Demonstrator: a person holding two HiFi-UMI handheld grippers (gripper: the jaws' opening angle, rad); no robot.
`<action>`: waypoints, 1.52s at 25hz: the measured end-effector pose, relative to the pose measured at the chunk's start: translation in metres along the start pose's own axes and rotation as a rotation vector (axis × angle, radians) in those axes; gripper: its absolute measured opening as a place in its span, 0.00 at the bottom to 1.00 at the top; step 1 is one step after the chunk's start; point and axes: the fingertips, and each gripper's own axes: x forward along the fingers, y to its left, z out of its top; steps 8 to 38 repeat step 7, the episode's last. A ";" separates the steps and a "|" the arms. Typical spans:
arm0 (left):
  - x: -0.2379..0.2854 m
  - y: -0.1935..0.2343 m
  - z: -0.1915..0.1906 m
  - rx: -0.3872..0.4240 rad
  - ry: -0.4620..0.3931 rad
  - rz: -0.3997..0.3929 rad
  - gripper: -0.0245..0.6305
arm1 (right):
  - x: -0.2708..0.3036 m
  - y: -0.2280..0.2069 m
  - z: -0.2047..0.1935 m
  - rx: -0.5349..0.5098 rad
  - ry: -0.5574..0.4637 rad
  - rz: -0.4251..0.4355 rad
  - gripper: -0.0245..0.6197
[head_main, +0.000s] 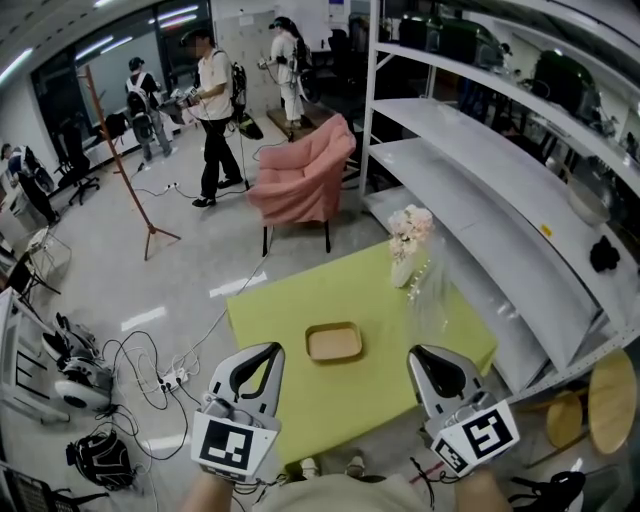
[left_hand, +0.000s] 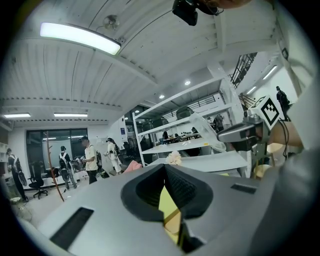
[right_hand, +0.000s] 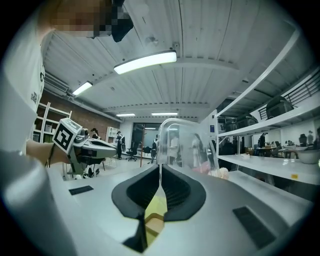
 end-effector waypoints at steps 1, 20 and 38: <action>0.000 0.000 0.000 0.000 0.000 0.000 0.05 | -0.001 0.001 0.000 -0.002 0.001 0.001 0.07; -0.003 0.000 0.000 0.009 -0.006 0.001 0.05 | -0.003 0.002 -0.002 -0.005 0.001 -0.002 0.07; -0.003 0.000 0.000 0.009 -0.006 0.001 0.05 | -0.003 0.002 -0.002 -0.005 0.001 -0.002 0.07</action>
